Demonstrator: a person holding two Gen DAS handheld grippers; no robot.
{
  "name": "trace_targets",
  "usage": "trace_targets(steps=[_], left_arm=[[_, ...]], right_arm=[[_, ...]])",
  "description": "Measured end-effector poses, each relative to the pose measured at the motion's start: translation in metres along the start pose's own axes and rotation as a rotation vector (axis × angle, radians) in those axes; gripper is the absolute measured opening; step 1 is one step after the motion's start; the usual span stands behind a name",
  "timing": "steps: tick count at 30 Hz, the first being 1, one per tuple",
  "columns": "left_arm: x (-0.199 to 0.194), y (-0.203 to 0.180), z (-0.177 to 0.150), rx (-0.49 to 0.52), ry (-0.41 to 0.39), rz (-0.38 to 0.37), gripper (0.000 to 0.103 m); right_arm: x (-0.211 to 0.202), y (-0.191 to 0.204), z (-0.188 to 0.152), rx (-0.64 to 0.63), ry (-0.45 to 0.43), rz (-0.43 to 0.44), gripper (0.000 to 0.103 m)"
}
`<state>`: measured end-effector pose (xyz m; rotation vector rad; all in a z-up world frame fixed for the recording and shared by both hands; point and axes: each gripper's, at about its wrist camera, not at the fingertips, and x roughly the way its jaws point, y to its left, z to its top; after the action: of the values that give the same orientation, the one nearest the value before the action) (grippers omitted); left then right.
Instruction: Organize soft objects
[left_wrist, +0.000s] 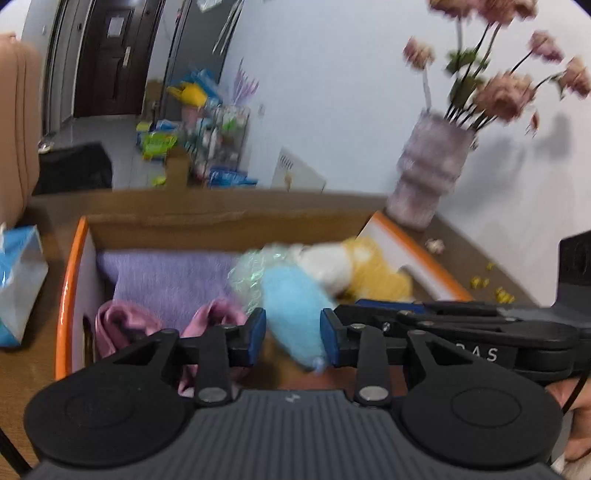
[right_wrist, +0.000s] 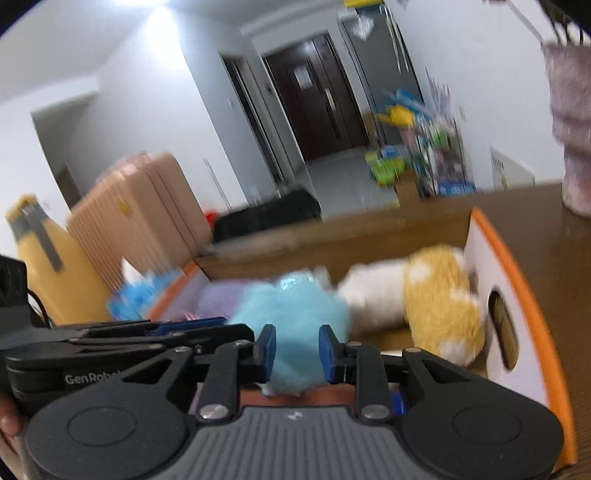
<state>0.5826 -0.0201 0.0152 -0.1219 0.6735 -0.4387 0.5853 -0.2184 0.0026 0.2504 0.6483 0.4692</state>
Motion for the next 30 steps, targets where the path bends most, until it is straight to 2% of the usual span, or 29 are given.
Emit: trace_targets(steps=[2,4,7,12,16,21,23,25,27,28,29,30], left_arm=[[0.004,0.0,-0.007,0.05,-0.019,0.043,0.033],[0.004,0.0,-0.01,0.051,-0.015,0.028,0.033],[0.003,0.001,-0.014,0.042,-0.013,0.03,0.033],[-0.012,-0.002,-0.011,0.049,-0.03,0.043,0.034],[-0.043,-0.007,-0.002,0.067,-0.076,0.096,0.034],[-0.105,-0.02,0.004,0.09,-0.16,0.187,0.037],[-0.131,-0.025,0.002,0.094,-0.195,0.244,0.037],[-0.157,-0.031,-0.005,0.099,-0.242,0.288,0.047],[-0.18,-0.037,-0.017,0.084,-0.3,0.326,0.071],[-0.188,-0.039,-0.022,0.079,-0.331,0.344,0.079],[-0.198,-0.041,-0.029,0.078,-0.37,0.366,0.092],[-0.206,-0.045,-0.038,0.084,-0.409,0.393,0.099]], right_arm=[[0.007,0.001,-0.006,-0.027,0.001,-0.015,0.026],[0.013,0.004,-0.012,-0.043,0.022,-0.044,0.026],[0.012,0.009,-0.018,-0.039,0.029,-0.027,0.026],[-0.003,0.011,-0.011,-0.022,-0.011,-0.035,0.026],[-0.034,0.017,0.002,-0.053,-0.052,-0.074,0.026],[-0.093,0.036,0.017,-0.149,-0.108,-0.133,0.026],[-0.119,0.047,0.019,-0.202,-0.141,-0.181,0.036],[-0.145,0.058,0.018,-0.246,-0.184,-0.226,0.045],[-0.166,0.067,0.013,-0.288,-0.236,-0.274,0.057],[-0.178,0.072,0.007,-0.311,-0.276,-0.3,0.066],[-0.187,0.076,0.001,-0.334,-0.324,-0.322,0.078],[-0.195,0.079,-0.006,-0.35,-0.379,-0.338,0.084]])
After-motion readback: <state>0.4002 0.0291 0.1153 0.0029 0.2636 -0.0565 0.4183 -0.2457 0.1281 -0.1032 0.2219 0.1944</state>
